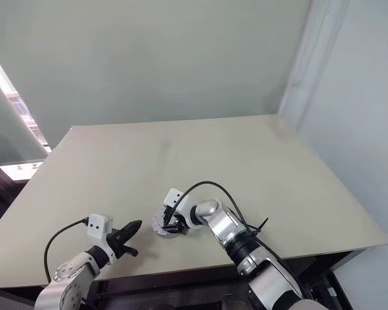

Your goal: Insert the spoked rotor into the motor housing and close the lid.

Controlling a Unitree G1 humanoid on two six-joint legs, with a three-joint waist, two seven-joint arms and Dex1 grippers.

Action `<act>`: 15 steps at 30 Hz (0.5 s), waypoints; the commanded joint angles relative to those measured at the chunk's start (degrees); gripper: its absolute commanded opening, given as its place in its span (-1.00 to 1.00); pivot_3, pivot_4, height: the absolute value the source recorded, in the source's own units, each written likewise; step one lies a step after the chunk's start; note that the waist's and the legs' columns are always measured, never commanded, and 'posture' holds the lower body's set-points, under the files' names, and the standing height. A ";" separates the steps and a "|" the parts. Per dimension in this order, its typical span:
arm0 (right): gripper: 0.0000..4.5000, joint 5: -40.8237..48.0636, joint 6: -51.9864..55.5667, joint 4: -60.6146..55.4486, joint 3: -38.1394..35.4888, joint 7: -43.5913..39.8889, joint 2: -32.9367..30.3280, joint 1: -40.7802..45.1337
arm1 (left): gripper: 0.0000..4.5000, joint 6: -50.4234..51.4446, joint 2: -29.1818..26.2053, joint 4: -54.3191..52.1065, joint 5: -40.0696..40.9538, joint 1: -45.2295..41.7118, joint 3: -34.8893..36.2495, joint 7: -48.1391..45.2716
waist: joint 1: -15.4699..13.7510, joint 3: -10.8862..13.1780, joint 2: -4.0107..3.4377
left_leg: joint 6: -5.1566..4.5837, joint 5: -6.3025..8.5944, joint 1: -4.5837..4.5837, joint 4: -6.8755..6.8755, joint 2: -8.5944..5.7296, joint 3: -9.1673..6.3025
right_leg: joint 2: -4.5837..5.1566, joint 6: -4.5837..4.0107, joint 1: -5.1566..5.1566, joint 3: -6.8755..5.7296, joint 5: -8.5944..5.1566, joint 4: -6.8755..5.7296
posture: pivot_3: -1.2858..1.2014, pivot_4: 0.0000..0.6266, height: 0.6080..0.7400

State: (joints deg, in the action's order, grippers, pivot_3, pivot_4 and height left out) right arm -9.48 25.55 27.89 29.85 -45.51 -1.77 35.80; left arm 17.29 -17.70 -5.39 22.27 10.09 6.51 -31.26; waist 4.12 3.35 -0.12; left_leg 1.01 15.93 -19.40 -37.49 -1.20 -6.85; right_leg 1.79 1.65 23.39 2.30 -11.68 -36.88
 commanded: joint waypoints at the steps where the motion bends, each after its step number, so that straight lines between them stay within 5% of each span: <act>1: 0.43 -2.22 2.28 0.67 1.65 0.67 -0.85 0.34 | -1.00 -0.75 -0.27 -0.27 -1.11 -2.29 -1.41 -0.56 | 0.00 -0.07 -0.04 | 0.00 0.00 0.00 0.00 0.00 0.00 | 0.00 0.00 -0.02 0.00 0.00 0.00 | 0.03 -1.00 1.00; 15: 0.43 -1.59 5.16 -0.84 1.68 0.39 -1.54 0.28 | -1.00 -0.51 2.13 14.96 -8.69 -13.10 -8.38 0.96 | -0.08 -0.52 -0.35 | -0.01 0.00 0.01 -0.06 -0.05 -0.05 | 0.00 0.01 -0.07 -0.01 0.00 0.00 | 0.03 -1.00 1.00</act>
State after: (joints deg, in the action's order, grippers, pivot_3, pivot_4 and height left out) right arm -9.76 28.96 26.59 30.76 -45.21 -2.19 36.17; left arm 16.63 -15.41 7.77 15.11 -2.44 -0.59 -30.07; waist 4.04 2.82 -0.47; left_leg 1.00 15.93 -19.39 -37.56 -1.27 -6.90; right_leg 1.81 1.66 23.31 2.30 -11.67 -36.88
